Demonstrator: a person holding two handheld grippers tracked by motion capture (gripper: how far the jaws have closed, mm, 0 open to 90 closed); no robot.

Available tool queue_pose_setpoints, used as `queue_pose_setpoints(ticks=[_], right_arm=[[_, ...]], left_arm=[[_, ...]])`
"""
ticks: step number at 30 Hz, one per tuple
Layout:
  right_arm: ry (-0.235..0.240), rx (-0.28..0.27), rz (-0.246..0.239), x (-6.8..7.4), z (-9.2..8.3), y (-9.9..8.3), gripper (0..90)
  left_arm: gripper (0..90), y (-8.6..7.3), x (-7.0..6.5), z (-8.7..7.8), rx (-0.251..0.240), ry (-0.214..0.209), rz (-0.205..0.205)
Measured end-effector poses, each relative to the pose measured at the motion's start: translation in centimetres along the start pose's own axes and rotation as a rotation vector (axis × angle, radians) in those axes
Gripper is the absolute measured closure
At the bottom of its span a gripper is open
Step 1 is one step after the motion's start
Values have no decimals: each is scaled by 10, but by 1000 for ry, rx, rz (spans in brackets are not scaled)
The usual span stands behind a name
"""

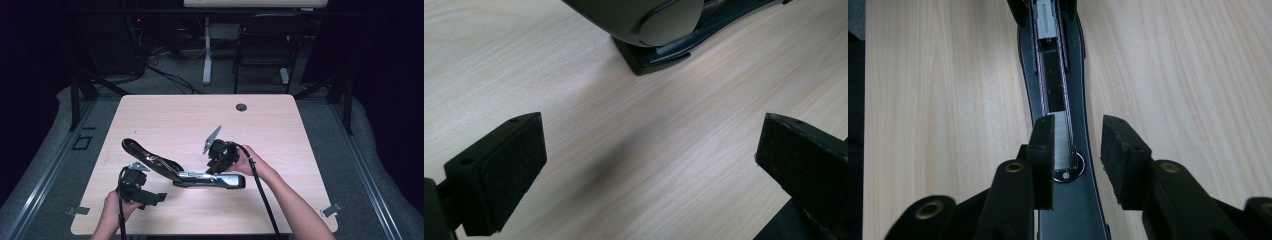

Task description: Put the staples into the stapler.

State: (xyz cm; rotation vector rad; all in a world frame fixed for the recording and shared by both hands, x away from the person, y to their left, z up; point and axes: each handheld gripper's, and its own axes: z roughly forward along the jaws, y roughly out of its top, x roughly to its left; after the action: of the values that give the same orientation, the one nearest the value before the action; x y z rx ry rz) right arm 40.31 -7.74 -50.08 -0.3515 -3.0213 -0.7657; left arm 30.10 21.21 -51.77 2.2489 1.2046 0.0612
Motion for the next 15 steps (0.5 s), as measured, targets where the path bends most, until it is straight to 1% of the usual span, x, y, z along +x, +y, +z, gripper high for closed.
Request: queue_pose_setpoints(ticks=[2, 3, 4, 6, 7, 13, 15], right_arm=[[-7, -15, 24, 1, -2, -1, 620], [-15, -8, 27, 2, -3, -1, 593], [-27, -19, 37, 3, -3, -3, 585], [-38, -14, 55, 4, -6, -5, 539], [-50, -22, 70, 5, -7, -6, 528], [-58, -31, 169, 6, -18, -17, 391], [-64, -25, 181, 7, -20, -21, 350]], left_arm=[[2, 0, 0, 0, 2, -3, -3], [2, 0, 0, 0, -2, -3, -5], [2, 0, 0, -1, -5, 0, -8], [2, 0, 1, -1, -10, 0, -13], [2, 0, 1, -2, -11, -1, -13], [1, 0, 1, -1, -13, 6, -17], [1, 0, 1, -2, -15, 8, -18]])
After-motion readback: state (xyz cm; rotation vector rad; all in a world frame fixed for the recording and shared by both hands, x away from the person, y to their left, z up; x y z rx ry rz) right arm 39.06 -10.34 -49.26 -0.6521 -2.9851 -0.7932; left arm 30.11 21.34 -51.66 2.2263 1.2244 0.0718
